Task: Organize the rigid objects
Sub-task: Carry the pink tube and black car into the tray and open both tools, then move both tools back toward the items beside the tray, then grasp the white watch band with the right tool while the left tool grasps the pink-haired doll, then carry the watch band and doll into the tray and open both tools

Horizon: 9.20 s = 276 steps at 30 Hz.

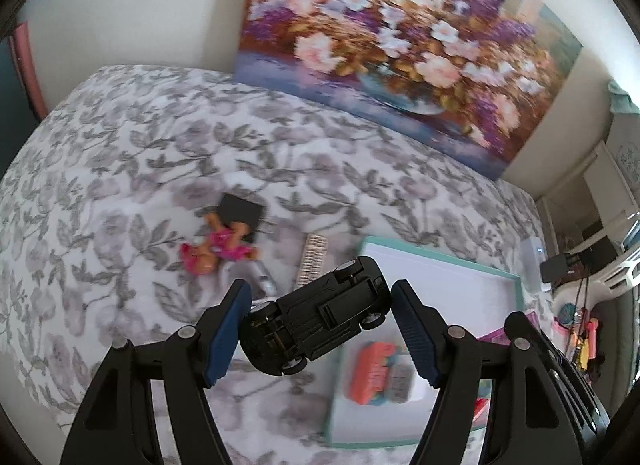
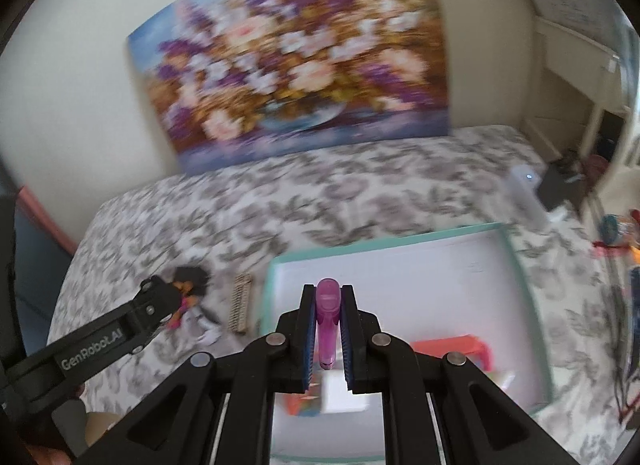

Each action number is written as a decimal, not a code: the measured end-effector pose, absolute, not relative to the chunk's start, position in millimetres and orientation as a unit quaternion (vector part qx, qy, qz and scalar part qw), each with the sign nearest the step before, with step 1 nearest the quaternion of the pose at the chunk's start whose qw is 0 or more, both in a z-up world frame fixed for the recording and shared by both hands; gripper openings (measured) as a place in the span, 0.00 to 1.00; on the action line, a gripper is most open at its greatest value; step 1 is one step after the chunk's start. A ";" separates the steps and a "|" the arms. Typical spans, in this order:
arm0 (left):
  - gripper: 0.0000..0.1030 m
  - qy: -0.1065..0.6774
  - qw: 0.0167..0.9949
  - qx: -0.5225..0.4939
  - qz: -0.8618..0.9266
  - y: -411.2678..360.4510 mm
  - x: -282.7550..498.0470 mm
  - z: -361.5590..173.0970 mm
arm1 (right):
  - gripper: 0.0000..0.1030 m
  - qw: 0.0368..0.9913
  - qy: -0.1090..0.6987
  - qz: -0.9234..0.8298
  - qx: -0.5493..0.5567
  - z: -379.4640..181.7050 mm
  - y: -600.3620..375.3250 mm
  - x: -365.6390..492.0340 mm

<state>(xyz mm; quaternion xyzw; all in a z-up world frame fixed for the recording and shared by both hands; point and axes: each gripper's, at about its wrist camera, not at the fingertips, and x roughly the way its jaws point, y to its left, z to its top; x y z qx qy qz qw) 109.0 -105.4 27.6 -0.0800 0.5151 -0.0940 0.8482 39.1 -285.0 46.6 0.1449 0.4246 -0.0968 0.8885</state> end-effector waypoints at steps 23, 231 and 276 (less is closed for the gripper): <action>0.71 0.513 0.850 -0.009 -0.122 -184.3 124.9 -17.7 | 0.11 0.864 0.417 -0.241 0.148 23.5 -379.4 33.8; 0.63 0.582 0.790 -0.191 -0.013 -8.1 191.1 -90.5 | 0.55 0.846 0.510 -0.071 0.141 -29.3 -242.4 135.4; 0.63 0.551 0.813 -0.064 -0.176 -187.6 136.8 -22.6 | 0.55 0.804 0.514 -0.228 0.193 -31.3 -406.3 67.7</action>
